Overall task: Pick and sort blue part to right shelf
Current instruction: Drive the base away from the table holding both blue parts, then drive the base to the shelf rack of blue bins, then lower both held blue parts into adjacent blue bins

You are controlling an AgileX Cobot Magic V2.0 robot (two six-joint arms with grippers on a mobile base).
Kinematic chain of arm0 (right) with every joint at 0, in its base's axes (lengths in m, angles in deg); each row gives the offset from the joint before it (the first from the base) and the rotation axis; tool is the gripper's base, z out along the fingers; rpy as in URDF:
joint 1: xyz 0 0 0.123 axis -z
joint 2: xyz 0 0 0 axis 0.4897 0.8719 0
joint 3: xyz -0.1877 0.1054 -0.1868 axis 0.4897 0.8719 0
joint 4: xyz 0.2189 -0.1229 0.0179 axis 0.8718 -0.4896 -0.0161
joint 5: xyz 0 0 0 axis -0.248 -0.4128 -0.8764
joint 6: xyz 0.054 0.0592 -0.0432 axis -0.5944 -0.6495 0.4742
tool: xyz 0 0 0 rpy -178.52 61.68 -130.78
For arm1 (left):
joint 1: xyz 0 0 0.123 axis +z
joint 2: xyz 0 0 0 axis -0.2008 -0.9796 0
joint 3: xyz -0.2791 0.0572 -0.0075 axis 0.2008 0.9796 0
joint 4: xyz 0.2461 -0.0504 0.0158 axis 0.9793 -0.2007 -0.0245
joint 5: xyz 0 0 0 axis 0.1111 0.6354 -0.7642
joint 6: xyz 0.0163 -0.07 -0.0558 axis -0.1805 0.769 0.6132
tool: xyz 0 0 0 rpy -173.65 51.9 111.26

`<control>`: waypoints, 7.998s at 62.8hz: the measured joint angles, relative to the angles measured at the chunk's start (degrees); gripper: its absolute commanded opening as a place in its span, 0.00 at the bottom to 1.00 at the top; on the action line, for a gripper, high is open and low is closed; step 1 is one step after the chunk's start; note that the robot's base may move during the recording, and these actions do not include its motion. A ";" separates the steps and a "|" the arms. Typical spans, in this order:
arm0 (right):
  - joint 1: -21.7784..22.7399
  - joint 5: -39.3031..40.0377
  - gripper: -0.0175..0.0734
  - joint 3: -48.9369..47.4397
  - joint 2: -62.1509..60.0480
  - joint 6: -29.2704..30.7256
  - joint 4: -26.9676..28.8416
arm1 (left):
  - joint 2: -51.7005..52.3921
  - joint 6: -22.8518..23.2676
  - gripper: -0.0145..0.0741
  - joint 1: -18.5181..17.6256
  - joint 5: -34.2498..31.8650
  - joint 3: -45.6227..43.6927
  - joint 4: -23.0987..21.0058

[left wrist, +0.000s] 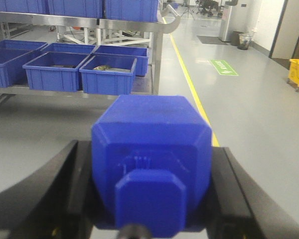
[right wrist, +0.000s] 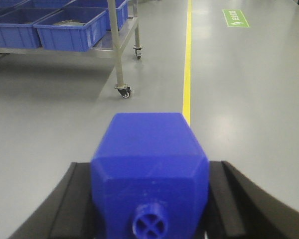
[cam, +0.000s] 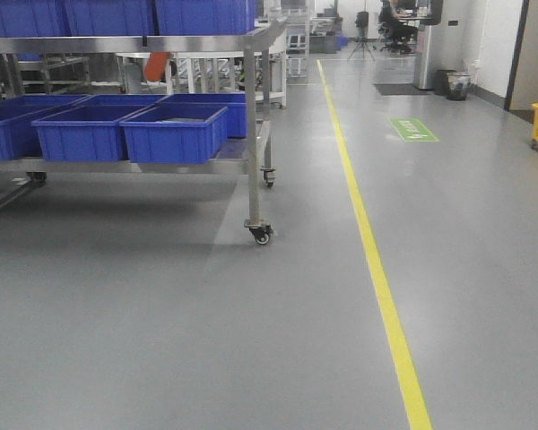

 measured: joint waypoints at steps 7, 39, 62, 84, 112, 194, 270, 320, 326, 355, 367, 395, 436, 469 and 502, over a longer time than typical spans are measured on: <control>0.00 0.00 0.51 0.00 0.00 0.00 0.00 | 0.00 0.00 0.40 0.00 0.00 0.00 0.00; 0.00 0.00 0.51 0.00 0.00 0.00 0.00 | 0.00 0.00 0.40 0.00 0.00 0.00 0.00; 0.00 0.00 0.51 0.00 0.00 0.00 0.00 | 0.00 0.00 0.40 0.00 0.00 0.00 0.00; 0.00 0.00 0.51 0.00 0.00 0.00 0.00 | 0.00 0.00 0.40 0.00 0.00 0.00 0.00; 0.00 0.00 0.51 0.00 0.00 0.00 0.00 | 0.00 0.00 0.40 0.00 0.00 0.00 0.00; 0.00 0.00 0.51 0.00 0.00 0.00 0.00 | 0.00 0.00 0.40 0.00 0.00 0.00 0.00; 0.00 0.00 0.51 0.00 0.00 0.00 0.00 | 0.00 0.00 0.40 0.00 0.00 0.00 0.00; 0.00 0.00 0.51 0.00 0.00 0.00 0.00 | 0.00 0.00 0.40 0.00 0.00 0.00 0.00; 0.00 0.00 0.51 0.00 0.00 0.00 0.00 | 0.00 0.00 0.40 0.00 0.00 0.00 0.00; 0.00 0.00 0.51 0.00 0.00 0.00 0.00 | 0.00 0.00 0.40 0.00 0.00 0.00 0.00; 0.00 0.00 0.51 0.00 0.00 0.00 0.00 | 0.00 0.00 0.40 0.00 0.00 0.00 0.00; 0.00 0.00 0.51 0.00 0.00 0.00 0.00 | 0.00 0.00 0.40 0.00 0.00 0.00 0.00; 0.00 0.00 0.51 0.00 0.00 0.00 0.00 | 0.00 0.00 0.40 0.00 0.00 0.00 0.00; 0.00 0.00 0.51 0.00 0.00 0.00 0.00 | 0.00 0.00 0.40 0.00 0.00 0.00 0.00; 0.00 0.00 0.51 0.00 0.00 0.00 0.00 | 0.00 0.00 0.40 0.00 0.00 0.00 0.00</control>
